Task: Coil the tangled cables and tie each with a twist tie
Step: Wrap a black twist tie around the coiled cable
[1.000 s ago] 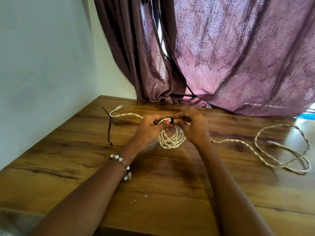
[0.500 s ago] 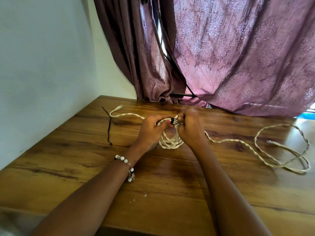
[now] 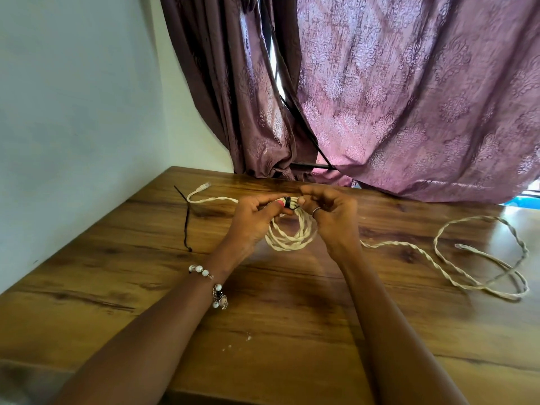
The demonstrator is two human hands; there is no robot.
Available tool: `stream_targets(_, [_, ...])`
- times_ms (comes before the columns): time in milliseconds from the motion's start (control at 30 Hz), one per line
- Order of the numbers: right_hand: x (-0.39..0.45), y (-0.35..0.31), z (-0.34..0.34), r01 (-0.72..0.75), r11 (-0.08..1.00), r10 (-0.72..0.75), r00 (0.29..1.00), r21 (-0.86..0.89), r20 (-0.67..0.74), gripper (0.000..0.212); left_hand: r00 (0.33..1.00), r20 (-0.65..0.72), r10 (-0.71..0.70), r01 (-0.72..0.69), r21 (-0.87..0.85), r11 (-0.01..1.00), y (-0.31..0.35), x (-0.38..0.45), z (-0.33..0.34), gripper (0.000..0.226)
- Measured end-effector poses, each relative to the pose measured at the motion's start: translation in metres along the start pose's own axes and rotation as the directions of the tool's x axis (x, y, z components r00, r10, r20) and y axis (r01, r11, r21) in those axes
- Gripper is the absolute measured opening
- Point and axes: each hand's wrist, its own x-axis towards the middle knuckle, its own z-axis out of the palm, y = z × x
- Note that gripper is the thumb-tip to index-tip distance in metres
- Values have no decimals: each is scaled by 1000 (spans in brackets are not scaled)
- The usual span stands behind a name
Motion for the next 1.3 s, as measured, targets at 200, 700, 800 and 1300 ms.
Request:
stream_targets(200, [-2,-6,-6,-54,993,44,994,101,104,21,1000,13,4,-4,11,1000,0,1,-4,22])
stream_targets(700, [3,-13,-8,92,884,-23,988,-459,153,17,1000,22,1,-2,46,999,0,1,-6,23])
stream_targets(800, [3,-13,-8,98,864,-26,988,-495,151,16,999,31,12,-15,87,996,-1,2,-7,24])
stream_targets(1300, [2,-10,-3,58,848,-12,996,-527,90,23,992,108,59,-84,246,965,-4,5,-14,24])
